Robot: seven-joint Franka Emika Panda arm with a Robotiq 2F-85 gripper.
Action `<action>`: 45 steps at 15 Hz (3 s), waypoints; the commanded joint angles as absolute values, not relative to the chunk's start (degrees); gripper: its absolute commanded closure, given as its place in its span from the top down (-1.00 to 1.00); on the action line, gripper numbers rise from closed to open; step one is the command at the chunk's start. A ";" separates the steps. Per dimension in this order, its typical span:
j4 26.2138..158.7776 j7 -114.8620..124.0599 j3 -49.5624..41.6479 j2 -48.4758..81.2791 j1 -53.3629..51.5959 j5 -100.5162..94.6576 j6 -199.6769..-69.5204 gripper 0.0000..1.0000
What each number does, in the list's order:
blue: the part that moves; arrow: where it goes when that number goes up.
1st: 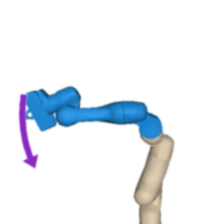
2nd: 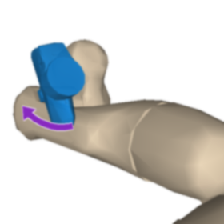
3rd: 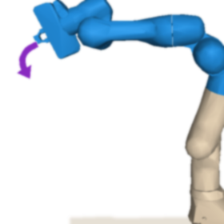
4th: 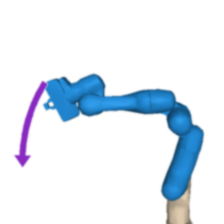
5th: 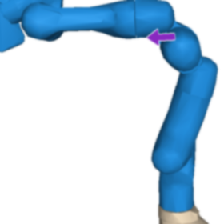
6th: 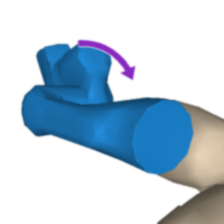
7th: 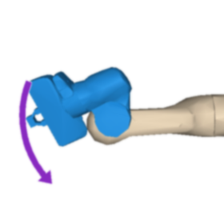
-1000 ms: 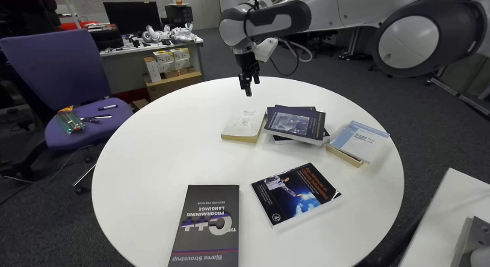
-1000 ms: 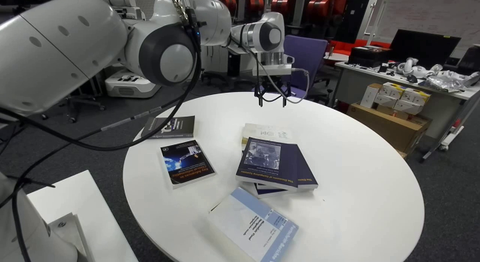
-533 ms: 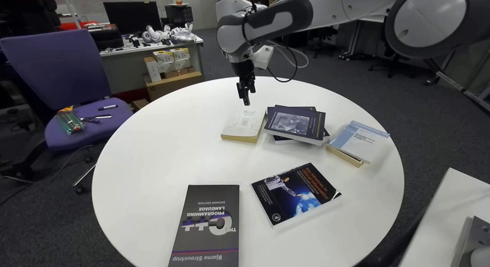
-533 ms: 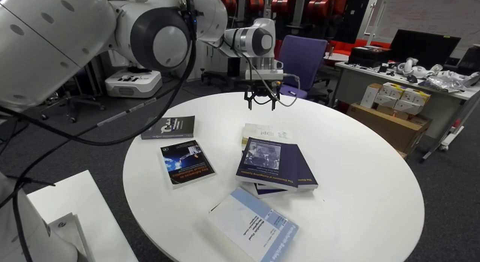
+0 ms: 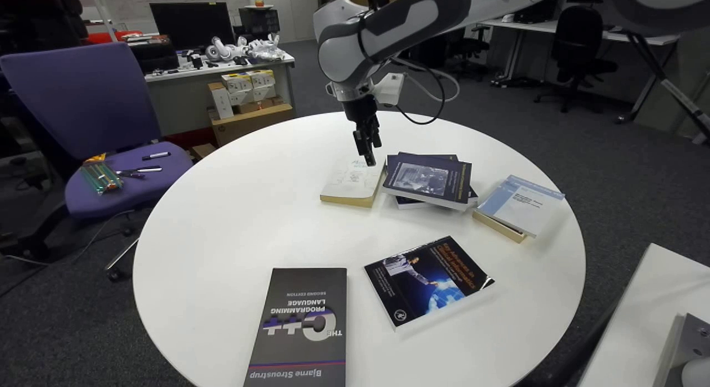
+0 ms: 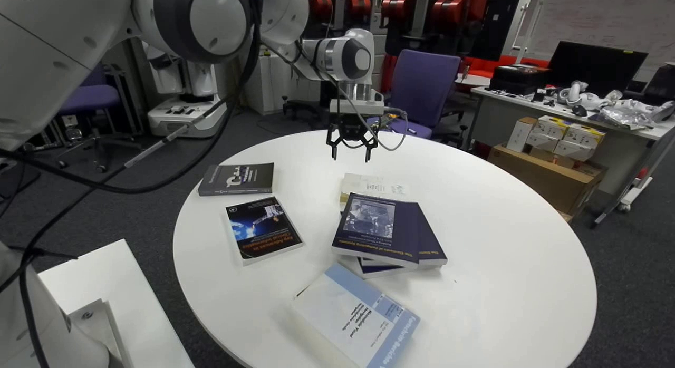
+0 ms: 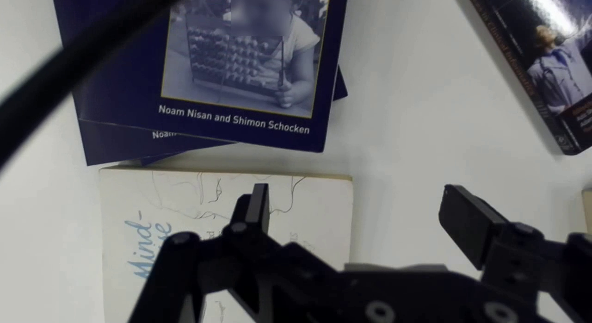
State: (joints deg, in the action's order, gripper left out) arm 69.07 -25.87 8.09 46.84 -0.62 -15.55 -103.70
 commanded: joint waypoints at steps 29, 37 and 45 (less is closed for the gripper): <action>111.34 -22.30 4.78 29.51 -0.09 -11.29 -118.05 1.00; 114.18 -19.77 3.84 30.31 -0.17 -11.65 -127.27 1.00; 119.15 -4.85 -1.27 29.61 -1.43 -12.78 -139.97 1.00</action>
